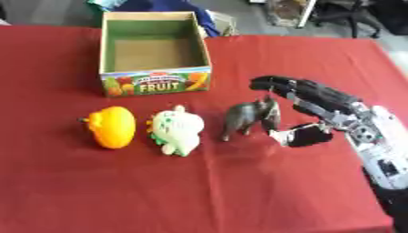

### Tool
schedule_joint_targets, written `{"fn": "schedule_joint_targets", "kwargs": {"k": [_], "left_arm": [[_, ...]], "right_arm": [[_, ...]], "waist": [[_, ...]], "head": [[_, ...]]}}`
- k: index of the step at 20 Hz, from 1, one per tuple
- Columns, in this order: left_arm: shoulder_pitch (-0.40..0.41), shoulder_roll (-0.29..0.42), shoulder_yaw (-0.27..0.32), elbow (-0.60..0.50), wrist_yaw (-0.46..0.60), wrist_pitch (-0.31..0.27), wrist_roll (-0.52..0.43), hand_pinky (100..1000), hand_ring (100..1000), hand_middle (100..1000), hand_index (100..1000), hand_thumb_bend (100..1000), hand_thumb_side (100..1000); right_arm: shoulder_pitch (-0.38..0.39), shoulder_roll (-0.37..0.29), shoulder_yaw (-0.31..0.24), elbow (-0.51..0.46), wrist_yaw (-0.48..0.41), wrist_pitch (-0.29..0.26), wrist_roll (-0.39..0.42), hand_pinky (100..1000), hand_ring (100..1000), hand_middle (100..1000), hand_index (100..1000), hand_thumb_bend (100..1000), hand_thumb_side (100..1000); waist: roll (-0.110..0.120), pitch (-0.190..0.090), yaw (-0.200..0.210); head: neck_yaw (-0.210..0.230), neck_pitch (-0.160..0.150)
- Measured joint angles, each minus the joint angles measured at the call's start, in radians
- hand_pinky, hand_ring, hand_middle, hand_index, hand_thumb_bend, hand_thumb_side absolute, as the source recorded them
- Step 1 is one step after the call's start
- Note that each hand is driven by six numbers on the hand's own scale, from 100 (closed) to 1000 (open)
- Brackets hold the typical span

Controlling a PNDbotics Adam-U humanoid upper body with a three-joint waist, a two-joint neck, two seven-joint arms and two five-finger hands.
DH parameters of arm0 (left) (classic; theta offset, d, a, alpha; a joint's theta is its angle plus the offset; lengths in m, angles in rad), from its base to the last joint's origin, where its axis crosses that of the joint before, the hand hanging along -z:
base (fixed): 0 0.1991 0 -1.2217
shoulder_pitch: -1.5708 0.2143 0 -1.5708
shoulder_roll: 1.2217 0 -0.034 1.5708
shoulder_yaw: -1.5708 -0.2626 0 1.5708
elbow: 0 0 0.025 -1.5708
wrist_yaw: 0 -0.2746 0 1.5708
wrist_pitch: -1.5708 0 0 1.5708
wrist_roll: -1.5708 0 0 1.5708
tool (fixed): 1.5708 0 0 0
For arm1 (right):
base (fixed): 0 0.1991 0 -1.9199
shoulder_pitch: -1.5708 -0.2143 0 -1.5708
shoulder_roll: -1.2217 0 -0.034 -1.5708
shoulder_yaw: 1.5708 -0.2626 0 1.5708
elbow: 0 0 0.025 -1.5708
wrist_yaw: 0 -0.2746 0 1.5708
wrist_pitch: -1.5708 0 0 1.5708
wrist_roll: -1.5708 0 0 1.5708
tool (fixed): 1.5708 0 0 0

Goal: Pick up objects on the table and place them in the box.

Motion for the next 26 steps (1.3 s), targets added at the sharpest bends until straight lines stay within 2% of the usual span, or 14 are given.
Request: {"fn": "schedule_joint_targets", "kwargs": {"k": [8, 13, 16, 19, 26], "left_arm": [[0.0, 0.0, -0.005, 0.0, 0.0, 0.001, -0.001, 631, 593, 540, 632, 219, 577], [0.002, 0.0, -0.006, 0.0, 0.0, 0.002, -0.002, 631, 593, 540, 632, 219, 577], [0.002, 0.0, -0.006, 0.0, 0.0, 0.002, -0.002, 631, 593, 540, 632, 219, 577], [0.003, 0.0, -0.006, 0.0, 0.0, 0.002, -0.002, 631, 593, 540, 632, 219, 577], [0.003, 0.0, -0.006, 0.006, 0.0, 0.002, -0.003, 631, 593, 540, 632, 218, 577]], "right_arm": [[-0.074, -0.008, 0.045, 0.06, 0.004, -0.019, 0.062, 937, 998, 989, 1000, 100, 348], [-0.126, -0.016, 0.057, 0.108, 0.043, -0.021, 0.07, 953, 1000, 990, 1000, 133, 381], [-0.134, -0.016, 0.058, 0.128, 0.064, -0.026, 0.068, 953, 1000, 990, 1000, 133, 381], [-0.144, -0.017, 0.062, 0.147, 0.079, -0.026, 0.07, 965, 1000, 991, 1000, 176, 418], [-0.214, -0.02, 0.073, 0.288, 0.139, -0.021, 0.096, 965, 1000, 988, 1000, 196, 433]], "waist": [[0.002, -0.004, 0.002], [0.002, -0.004, 0.004], [0.002, -0.005, 0.004], [0.002, -0.006, 0.005], [0.003, -0.01, 0.007]], "head": [[-0.006, 0.0], [-0.009, 0.0], [-0.009, 0.0], [-0.009, 0.0], [-0.011, 0.0]]}}
